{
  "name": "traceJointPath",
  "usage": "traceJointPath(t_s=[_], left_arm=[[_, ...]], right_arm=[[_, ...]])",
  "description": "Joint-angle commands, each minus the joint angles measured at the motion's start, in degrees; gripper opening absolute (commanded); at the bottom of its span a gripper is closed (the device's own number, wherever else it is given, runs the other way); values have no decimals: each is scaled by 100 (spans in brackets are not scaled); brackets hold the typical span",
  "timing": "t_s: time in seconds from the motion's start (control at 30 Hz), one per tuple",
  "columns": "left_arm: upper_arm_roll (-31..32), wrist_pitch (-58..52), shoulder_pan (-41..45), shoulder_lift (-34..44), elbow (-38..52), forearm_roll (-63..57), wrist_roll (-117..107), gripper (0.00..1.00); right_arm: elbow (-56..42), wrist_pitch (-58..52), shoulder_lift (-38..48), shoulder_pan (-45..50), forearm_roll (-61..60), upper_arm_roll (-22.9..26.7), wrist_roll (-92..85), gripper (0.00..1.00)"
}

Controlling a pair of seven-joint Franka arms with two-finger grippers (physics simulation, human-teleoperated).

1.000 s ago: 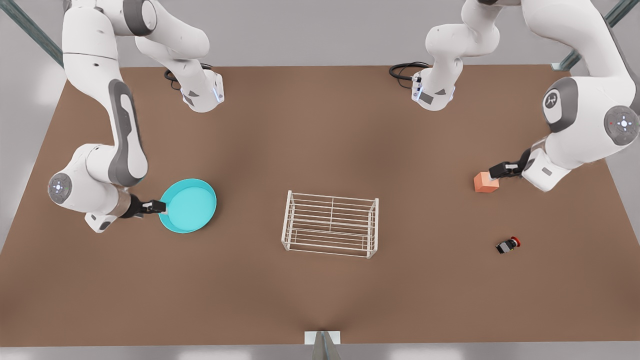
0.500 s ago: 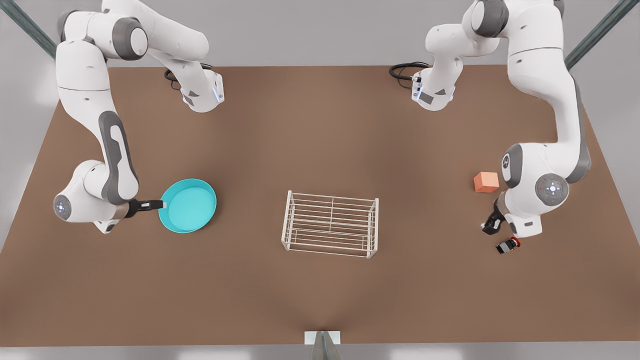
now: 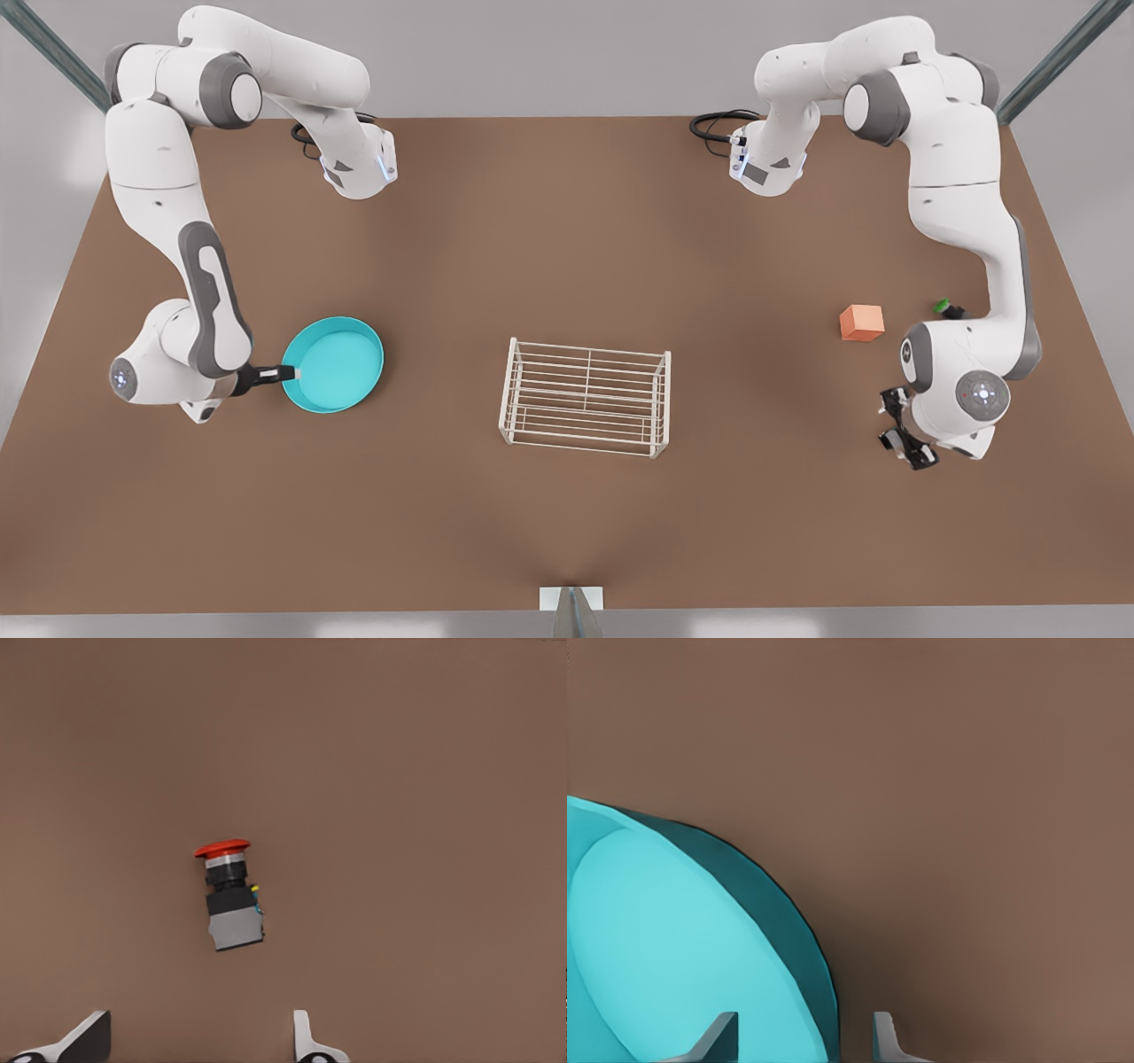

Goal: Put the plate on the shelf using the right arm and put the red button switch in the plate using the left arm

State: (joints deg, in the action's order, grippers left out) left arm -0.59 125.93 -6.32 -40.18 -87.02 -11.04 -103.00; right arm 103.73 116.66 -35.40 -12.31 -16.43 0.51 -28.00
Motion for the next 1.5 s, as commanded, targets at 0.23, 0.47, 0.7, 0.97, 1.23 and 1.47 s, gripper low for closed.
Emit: traceJointPath(t_s=[0.23, 0.47, 0.7, 0.97, 1.23, 1.47], left_arm=[[6, 547, -133, -350, 27, -126, -2690, 100], [6, 819, -115, -746, 220, -451, -2681, 100], [-11, 942, -133, -1001, 299, -1110, -2707, 99], [-29, 134, -106, -878, 255, -1128, -2426, 98], [-29, 46, -159, -886, 273, -908, -2417, 98], [-29, 90, -141, -930, 273, -900, -2417, 97]], right_arm=[[-143, 24, -160, -96, -36, -25, -372, 54], [-143, 15, -160, -87, -141, -78, -372, 38], [-248, -275, -98, -87, -159, -139, -381, 18], [-248, -1242, 903, -87, -299, -368, -373, 18], [-512, -1690, 1703, 71, -299, -1624, 682, 18], [-1039, -1655, 1660, 738, -299, -2477, 2607, 18]])
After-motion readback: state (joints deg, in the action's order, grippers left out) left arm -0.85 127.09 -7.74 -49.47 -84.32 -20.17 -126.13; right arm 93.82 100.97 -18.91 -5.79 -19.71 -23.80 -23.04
